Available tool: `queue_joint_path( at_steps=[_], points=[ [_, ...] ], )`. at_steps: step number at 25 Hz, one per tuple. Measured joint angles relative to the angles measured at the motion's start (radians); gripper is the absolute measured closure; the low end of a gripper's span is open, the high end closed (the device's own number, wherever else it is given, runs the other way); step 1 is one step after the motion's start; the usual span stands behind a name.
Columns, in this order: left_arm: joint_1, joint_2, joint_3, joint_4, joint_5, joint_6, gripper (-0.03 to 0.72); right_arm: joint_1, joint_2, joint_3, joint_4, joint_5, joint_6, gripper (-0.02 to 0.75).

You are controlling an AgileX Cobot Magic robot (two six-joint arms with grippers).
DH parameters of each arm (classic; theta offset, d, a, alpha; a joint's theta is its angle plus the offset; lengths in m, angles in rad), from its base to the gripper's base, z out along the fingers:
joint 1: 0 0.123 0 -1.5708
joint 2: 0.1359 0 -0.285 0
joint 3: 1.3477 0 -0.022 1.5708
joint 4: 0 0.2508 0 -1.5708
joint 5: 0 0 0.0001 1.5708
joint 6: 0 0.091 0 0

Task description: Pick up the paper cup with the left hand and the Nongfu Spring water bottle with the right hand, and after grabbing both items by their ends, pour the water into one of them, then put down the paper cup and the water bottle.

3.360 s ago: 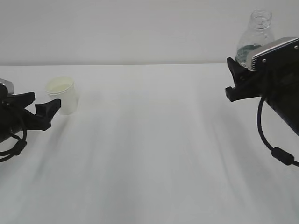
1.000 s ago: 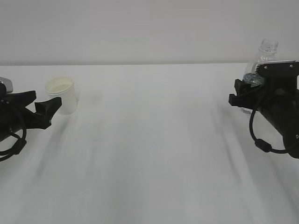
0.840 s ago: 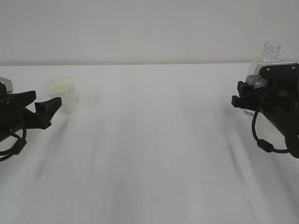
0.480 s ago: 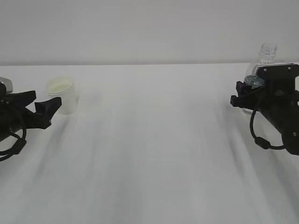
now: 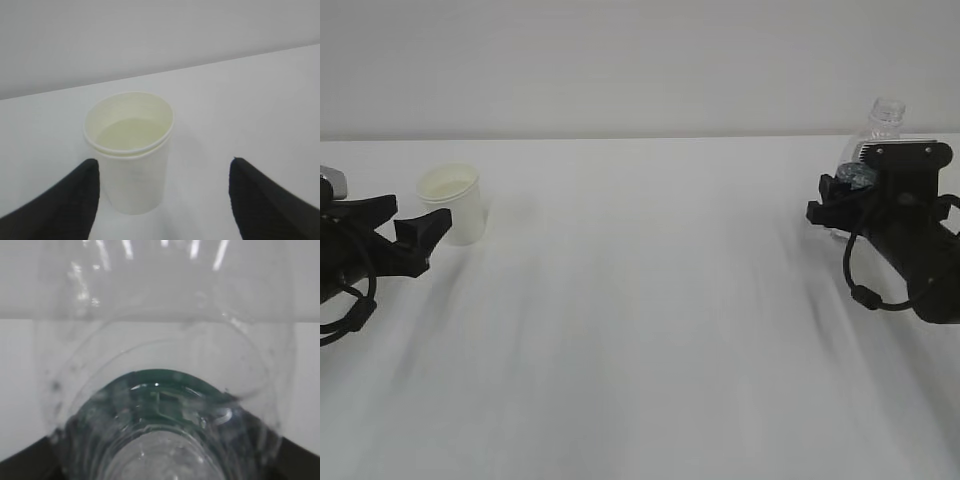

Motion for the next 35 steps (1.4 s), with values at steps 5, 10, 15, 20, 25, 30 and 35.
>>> queue_joint_path(
  at_steps=[5, 10, 15, 20, 25, 30, 35],
  points=[
    [0.000, 0.000, 0.000, 0.000, 0.000, 0.000, 0.111, -0.009, 0.052, -0.041, 0.000, 0.000, 0.005, 0.245],
    [0.000, 0.000, 0.000, 0.000, 0.000, 0.000, 0.111, -0.008, 0.090, -0.076, 0.000, 0.007, 0.007, 0.244],
    [0.000, 0.000, 0.000, 0.000, 0.000, 0.000, 0.111, -0.008, 0.114, -0.095, 0.000, -0.013, 0.025, 0.245],
    [0.000, 0.000, 0.000, 0.000, 0.000, 0.000, 0.111, -0.008, 0.116, -0.095, -0.001, -0.021, 0.028, 0.245],
    [0.000, 0.000, 0.000, 0.000, 0.000, 0.000, 0.111, -0.008, 0.116, -0.095, -0.033, -0.026, 0.028, 0.244],
    [0.000, -0.002, 0.000, 0.000, 0.000, 0.000, 0.111, -0.008, 0.118, -0.095, -0.067, -0.028, 0.020, 0.192],
    [0.000, -0.023, 0.000, 0.000, 0.000, 0.000, 0.111, -0.008, 0.120, -0.095, -0.071, -0.028, 0.018, 0.146]
  ],
)
